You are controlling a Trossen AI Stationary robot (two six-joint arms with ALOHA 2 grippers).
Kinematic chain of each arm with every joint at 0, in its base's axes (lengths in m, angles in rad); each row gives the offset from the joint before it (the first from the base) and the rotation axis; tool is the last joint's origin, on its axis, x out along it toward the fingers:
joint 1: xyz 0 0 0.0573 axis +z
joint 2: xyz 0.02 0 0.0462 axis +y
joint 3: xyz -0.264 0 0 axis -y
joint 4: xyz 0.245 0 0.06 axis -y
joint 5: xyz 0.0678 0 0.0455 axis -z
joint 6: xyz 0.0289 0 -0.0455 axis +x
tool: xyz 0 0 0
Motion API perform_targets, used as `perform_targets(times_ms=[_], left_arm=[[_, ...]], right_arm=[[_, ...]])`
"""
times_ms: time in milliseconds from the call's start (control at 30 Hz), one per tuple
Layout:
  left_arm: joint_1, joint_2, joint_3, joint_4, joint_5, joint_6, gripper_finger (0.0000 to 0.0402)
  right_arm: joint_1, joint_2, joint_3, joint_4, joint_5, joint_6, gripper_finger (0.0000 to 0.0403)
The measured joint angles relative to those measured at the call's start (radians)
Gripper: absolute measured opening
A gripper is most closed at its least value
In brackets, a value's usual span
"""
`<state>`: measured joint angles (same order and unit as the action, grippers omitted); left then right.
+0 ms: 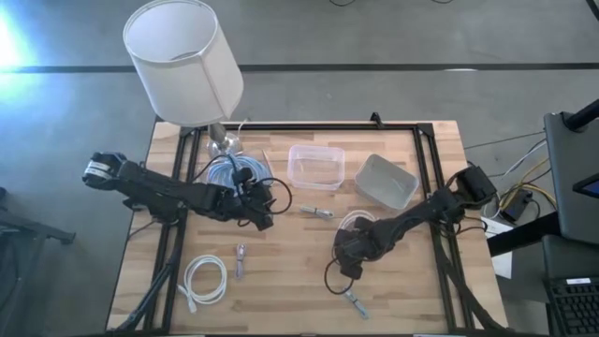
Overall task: Pick & Place USB Port
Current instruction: Put the right white HDMI cable into the gray bin
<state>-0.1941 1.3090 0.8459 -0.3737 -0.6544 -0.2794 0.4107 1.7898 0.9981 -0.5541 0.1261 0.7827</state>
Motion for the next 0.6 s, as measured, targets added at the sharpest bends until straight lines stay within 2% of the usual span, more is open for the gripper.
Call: perform_targets(times_ms=[167,233,600], left_arm=[[0.0,0.0,0.0,0.0,0.0,0.0,0.0206],[0.0,0.0,0.0,0.0,0.0,0.0,0.0206],[0.0,0.0,0.0,0.0,0.0,0.0,0.0206]], right_arm=[[0.001,-0.042,-0.001,0.008,-0.029,-0.009,0.0048],[0.002,-0.069,-0.001,0.009,-0.041,-0.007,0.0034],[0.002,-0.223,-0.001,0.004,0.02,-0.034,0.0038]])
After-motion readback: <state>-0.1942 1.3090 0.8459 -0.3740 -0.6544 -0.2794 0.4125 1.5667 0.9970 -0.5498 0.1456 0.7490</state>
